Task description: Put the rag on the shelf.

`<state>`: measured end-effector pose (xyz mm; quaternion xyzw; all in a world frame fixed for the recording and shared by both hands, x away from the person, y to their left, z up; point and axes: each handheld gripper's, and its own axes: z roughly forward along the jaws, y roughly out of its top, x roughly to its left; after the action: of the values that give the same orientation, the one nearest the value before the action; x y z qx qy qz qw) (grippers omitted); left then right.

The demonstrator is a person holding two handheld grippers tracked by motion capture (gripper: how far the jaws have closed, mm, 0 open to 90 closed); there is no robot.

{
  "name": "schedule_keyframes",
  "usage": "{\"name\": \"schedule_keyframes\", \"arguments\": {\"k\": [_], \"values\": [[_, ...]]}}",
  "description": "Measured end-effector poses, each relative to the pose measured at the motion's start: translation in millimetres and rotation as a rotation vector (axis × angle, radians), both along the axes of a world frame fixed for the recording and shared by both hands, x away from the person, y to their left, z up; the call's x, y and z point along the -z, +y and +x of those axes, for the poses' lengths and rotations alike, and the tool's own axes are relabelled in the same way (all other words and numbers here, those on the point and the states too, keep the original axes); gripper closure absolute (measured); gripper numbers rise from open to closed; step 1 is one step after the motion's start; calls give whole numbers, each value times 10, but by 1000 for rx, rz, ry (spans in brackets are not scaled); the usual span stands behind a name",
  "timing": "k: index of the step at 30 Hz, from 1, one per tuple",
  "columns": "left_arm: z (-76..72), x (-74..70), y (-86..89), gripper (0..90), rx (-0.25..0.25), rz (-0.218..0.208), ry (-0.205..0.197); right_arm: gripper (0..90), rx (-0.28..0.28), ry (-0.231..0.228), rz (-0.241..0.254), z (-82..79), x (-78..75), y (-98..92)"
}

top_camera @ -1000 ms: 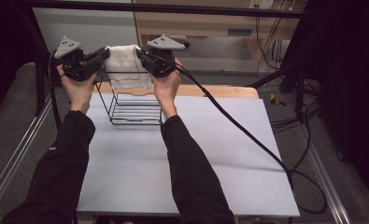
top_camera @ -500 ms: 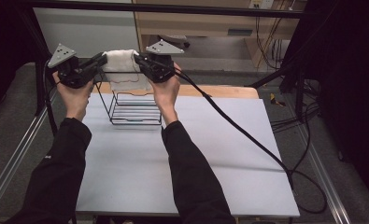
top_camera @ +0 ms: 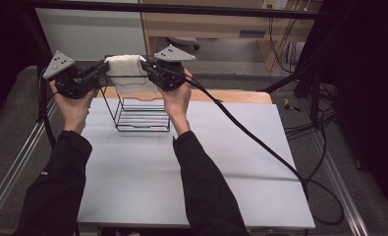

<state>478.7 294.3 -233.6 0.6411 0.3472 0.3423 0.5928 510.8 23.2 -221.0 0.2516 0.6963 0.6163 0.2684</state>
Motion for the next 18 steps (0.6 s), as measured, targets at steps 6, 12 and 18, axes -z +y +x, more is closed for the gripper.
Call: {"name": "schedule_keyframes", "arguments": {"k": [6,12,18], "values": [[-67,42,13,807,7,7,33,812,-9,24,-25,-76,26,8],[-142,43,23,803,8,21,82,809,-19,46,-49,-127,49,7],[-208,65,13,802,14,39,115,809,-27,55,-66,-181,110,-12]]}}
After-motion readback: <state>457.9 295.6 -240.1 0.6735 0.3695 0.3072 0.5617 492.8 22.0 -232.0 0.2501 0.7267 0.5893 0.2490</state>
